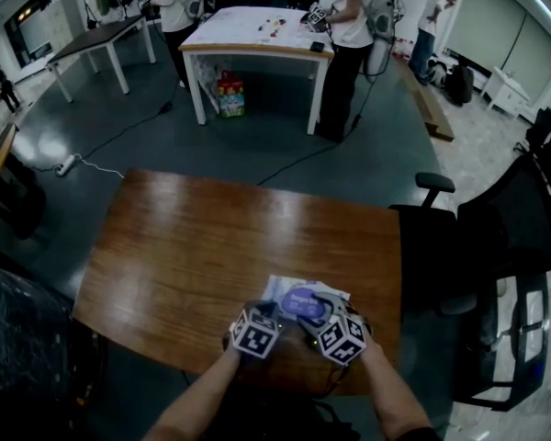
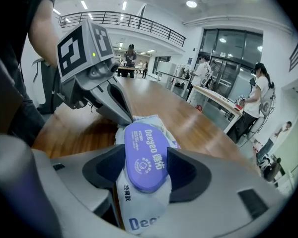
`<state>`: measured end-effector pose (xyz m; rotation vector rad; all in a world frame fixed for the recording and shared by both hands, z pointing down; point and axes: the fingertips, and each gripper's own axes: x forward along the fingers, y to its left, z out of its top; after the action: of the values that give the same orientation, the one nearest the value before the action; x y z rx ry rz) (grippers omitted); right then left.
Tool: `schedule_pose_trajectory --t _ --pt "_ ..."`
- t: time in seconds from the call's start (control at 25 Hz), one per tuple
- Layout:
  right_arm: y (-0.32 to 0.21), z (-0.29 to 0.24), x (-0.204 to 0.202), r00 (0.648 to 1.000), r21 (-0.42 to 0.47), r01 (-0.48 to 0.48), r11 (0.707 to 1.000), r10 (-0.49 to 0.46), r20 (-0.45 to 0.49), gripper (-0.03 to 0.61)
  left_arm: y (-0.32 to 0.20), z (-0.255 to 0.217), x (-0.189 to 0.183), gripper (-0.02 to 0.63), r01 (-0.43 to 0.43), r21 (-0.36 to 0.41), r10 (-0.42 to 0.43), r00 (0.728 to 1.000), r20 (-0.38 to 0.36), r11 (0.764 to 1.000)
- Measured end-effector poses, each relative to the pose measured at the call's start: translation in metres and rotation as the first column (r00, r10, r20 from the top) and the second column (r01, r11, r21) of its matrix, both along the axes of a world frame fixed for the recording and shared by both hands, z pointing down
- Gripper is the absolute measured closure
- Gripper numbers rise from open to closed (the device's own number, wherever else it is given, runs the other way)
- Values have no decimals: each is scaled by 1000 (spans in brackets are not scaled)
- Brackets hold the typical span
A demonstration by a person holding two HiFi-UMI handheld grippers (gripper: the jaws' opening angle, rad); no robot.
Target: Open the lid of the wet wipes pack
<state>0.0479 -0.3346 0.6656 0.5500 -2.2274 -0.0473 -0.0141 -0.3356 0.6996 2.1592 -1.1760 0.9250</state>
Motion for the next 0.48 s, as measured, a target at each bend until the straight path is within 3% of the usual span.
schedule_pose_trajectory --t 0.28,0.48 --pt "-1 10 6 1000 -125 3 992 -1 17 308 1 5 1 607 -3 -28 3 1000 -1 1000" --pt "-3 5 7 996 -236 -20 972 40 83 311 2 8 1 607 -5 -50 4 1000 -25 999"
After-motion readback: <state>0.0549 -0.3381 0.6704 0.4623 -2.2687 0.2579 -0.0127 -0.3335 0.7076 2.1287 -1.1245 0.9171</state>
